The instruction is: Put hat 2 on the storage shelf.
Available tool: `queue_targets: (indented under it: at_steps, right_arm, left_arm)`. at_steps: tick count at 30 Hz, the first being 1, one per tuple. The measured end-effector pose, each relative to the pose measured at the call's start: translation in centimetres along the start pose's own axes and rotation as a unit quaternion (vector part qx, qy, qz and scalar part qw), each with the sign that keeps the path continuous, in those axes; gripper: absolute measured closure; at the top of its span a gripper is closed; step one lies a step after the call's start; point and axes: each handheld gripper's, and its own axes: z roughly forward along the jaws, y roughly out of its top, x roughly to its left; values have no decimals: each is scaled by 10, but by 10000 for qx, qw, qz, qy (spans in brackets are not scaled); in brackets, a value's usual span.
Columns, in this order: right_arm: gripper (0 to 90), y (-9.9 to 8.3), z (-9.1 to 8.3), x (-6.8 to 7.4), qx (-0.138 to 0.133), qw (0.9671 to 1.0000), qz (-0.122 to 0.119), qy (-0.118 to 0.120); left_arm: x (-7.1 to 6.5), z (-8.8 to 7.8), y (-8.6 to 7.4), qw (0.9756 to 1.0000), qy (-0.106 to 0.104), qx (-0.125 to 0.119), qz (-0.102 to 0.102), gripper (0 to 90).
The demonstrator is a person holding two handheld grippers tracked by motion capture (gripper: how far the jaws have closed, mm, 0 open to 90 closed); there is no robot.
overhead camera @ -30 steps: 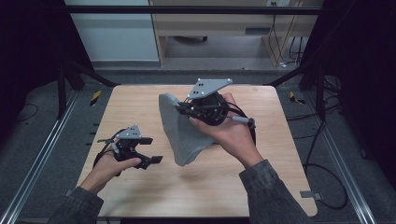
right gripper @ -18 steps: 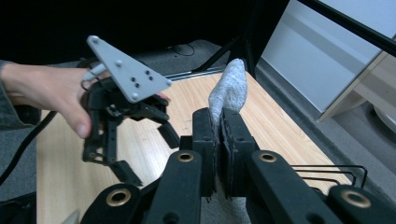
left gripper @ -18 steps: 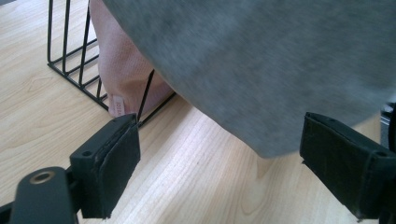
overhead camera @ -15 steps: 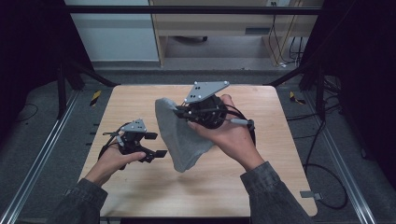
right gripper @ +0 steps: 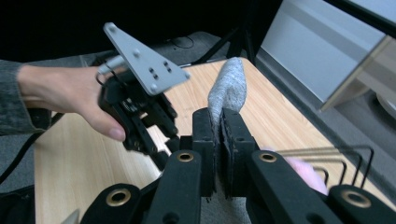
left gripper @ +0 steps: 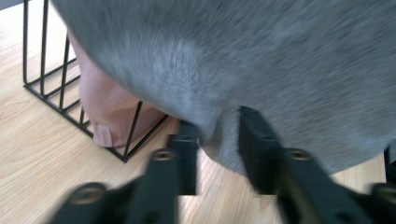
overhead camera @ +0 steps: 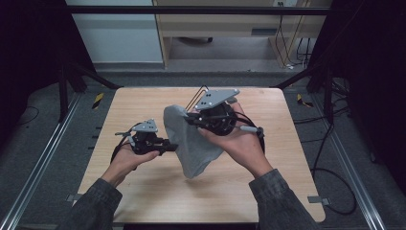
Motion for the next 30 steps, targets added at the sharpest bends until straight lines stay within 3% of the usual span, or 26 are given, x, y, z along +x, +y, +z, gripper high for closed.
queue_targets:
  at_steps: [3, 11, 13, 21, 30]
  right_arm:
    - [857, -12, -3, -6, 35, 9999, 140, -93]
    - [857, -32, -24, -24, -36, 9983, 456, -360]
    - [857, -33, -27, -28, -72, 9980, 502, -386]
    - [857, -24, -36, -42, -216, 9963, 646, -530]
    - [857, -4, -51, -57, -611, 9928, 849, -590]
  left_arm:
    - [-6, -1, 7, 10000, 49, 34, 50, 879]
    - [-18, -28, 33, 9985, 309, 317, 313, 888]
    - [-21, -34, 41, 9972, 409, 458, 416, 889]
    - [-26, -62, 80, 9929, 683, 685, 686, 889]
    - [-29, -84, 117, 9906, 889, 590, 862, 889]
